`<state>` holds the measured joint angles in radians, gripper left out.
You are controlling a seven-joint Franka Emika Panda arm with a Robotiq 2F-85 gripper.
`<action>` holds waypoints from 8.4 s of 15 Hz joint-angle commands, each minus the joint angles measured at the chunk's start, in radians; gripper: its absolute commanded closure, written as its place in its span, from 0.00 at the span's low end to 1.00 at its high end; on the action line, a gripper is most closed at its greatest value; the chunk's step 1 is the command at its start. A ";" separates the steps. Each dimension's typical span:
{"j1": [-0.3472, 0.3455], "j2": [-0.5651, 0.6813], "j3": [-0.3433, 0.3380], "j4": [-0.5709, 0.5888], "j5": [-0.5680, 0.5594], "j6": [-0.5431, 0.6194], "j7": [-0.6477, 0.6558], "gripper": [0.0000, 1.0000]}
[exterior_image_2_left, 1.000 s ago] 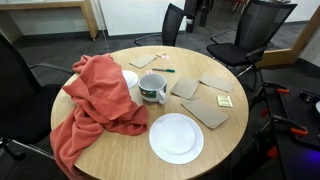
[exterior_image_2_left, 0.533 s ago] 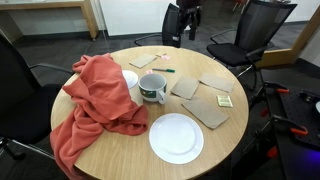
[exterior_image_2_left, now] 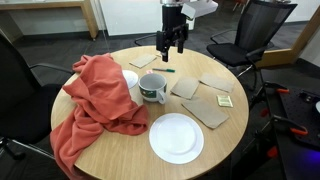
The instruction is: Move the mug to the right
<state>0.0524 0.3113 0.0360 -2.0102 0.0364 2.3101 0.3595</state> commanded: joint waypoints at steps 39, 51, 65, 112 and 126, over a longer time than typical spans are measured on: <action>0.119 0.311 -0.137 0.097 0.003 0.322 0.132 0.00; 0.116 0.361 -0.140 0.155 0.023 0.307 0.140 0.88; 0.113 0.298 -0.174 0.123 0.020 0.256 0.173 0.97; -0.173 0.300 -0.357 0.099 0.045 0.205 0.210 0.97; -0.173 0.297 -0.371 0.095 0.039 0.201 0.255 0.35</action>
<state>-0.1236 0.6310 -0.3312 -1.9076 0.0639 2.5200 0.5981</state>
